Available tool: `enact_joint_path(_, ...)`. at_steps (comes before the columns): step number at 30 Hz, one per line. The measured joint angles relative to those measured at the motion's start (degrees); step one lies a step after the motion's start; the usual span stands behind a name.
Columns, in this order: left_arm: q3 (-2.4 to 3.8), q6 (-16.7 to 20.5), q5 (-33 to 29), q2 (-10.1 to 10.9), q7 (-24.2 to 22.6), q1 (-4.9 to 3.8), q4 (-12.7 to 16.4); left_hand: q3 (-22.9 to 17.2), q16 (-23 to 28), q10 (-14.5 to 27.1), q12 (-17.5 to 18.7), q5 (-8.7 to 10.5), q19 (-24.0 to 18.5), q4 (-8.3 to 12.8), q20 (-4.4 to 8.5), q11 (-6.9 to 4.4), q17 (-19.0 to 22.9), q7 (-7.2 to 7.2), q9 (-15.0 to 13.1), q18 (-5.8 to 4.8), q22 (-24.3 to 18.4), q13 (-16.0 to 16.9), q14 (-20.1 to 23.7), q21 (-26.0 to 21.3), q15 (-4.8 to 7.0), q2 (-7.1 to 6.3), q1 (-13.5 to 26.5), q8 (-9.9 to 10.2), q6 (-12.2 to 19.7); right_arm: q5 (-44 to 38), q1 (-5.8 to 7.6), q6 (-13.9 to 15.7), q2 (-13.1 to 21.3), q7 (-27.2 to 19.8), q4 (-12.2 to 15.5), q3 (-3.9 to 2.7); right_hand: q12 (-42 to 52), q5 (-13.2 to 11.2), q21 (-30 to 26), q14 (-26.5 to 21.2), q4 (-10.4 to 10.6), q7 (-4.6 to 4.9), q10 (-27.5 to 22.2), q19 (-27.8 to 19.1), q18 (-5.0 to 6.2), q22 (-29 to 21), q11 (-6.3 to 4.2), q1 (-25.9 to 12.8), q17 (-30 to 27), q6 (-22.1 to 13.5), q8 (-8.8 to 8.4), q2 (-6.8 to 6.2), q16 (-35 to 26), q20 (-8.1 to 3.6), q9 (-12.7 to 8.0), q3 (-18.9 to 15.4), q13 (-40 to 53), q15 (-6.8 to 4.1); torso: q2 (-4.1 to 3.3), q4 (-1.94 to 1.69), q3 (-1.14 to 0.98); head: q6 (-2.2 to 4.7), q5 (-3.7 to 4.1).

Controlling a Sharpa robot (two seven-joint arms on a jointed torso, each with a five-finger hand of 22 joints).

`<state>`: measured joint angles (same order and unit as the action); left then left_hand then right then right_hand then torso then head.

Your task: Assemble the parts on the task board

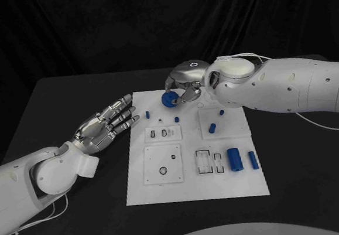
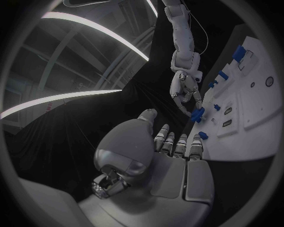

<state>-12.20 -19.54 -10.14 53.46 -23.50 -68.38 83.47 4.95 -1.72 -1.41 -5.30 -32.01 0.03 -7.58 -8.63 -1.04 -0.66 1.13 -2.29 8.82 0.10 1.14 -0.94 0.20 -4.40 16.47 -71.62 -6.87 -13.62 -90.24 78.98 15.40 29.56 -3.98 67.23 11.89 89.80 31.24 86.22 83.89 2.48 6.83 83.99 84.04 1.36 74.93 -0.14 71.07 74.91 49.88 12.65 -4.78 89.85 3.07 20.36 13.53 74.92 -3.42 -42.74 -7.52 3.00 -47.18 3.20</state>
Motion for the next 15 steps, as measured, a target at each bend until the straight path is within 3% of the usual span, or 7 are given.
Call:
enact_joint_path(12,0.00,0.0,0.0,0.0,0.1,0.00,0.0,-0.2,0.0,0.0,0.0,0.00,0.0,0.2,0.00,0.00,0.0,0.00,0.0,0.00,0.0,0.0,0.0,0.0,0.00,0.00,0.0,0.0,0.0,0.0,-0.08,-2.5,-0.5,1.3,-0.5,0.00,0.0,0.0,-0.2,0.0,0.2,-0.01,0.0,0.0,0.00,0.0,0.00,-0.3,0.0,0.0,-0.29,-0.04,0.0,0.00,0.0,0.2,0.0,0.00,-0.05,-0.21,-0.03,-0.12,0.19)
enact_joint_path(15,0.00,0.0,0.0,0.0,0.1,0.00,0.0,-0.2,0.0,0.0,0.0,0.00,0.0,0.2,0.00,0.00,0.0,0.00,0.0,0.00,0.0,0.0,0.0,0.0,0.00,0.00,0.0,0.0,0.0,0.0,-0.09,-3.0,-0.6,1.6,-0.7,0.00,0.0,-0.3,-0.5,0.0,0.5,-0.10,0.0,0.0,0.01,0.0,0.29,-0.6,0.0,-0.1,-1.15,-0.05,0.0,0.00,0.0,0.5,0.0,0.04,-0.05,-0.24,-0.03,-0.09,0.30)
